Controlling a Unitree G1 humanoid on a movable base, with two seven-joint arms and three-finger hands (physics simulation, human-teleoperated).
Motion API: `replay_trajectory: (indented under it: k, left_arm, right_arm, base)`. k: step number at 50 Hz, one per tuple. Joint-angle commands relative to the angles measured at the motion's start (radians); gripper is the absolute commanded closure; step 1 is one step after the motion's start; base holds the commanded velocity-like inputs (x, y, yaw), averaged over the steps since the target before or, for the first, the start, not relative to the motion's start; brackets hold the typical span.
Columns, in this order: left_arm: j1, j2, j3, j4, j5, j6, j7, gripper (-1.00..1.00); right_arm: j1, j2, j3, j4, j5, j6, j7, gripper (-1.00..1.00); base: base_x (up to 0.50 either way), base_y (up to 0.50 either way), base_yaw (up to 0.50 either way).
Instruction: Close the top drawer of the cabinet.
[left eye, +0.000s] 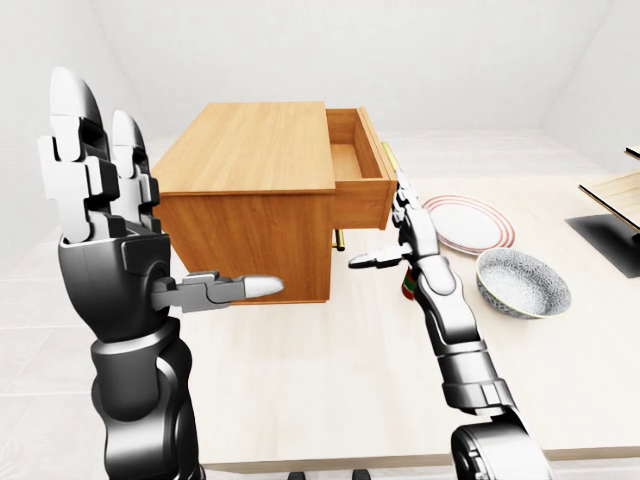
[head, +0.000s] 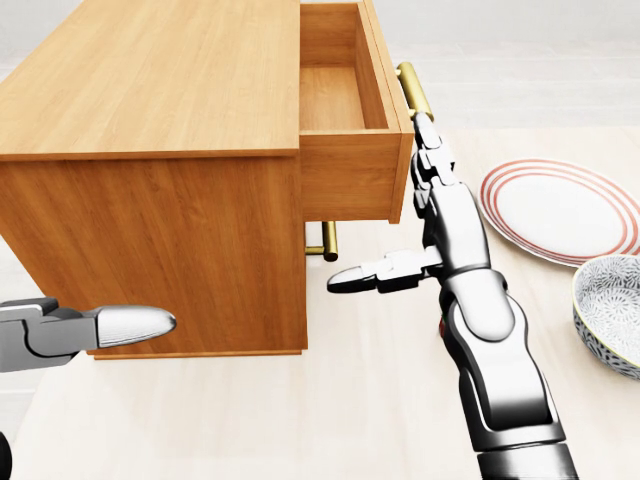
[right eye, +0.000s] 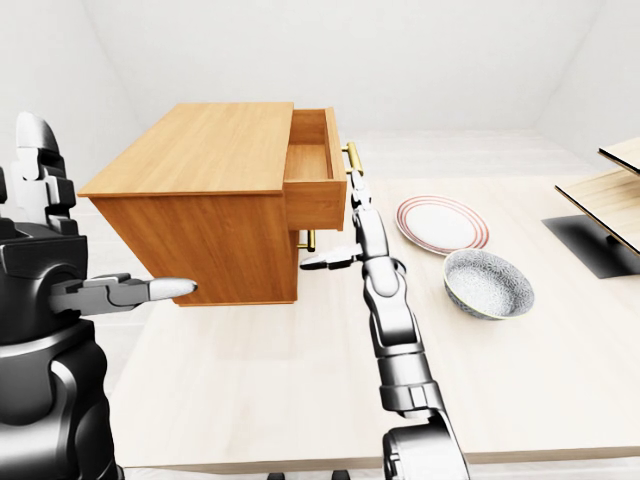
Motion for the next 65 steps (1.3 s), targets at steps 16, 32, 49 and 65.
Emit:
replay_trajectory:
  k: [16,32,49,65]
  left_arm:
    - [0.003,0.001,0.002,0.0,-0.003,0.0,0.002,-1.0]
    - [0.005,0.002,-0.003,0.008,0.003,0.0,0.002,-1.0]
    - [0.014,0.0,-0.01,-0.001,0.016,0.0,-0.01,-1.0]
    - [0.017,-0.002,-0.015,0.007,0.026,0.0,-0.021,-1.0]
  right_arm:
    - [-0.1,-0.007,-0.015,0.096,0.048,0.0,-0.06,-1.0]
    - [-0.183,0.022,0.014,0.27,0.051,0.0,-0.055,-1.0]
    - [-0.258,0.069,0.038,0.454,0.034,-0.096,-0.046,-1.0]
    - [-0.317,0.105,0.053,0.551,0.013,-0.134,-0.039,-1.0]
  base:
    - [0.0,0.0,0.0]
    - [0.0,0.0,0.0]
    - [0.01,0.0,0.0]
    - [0.01,0.0,0.01]
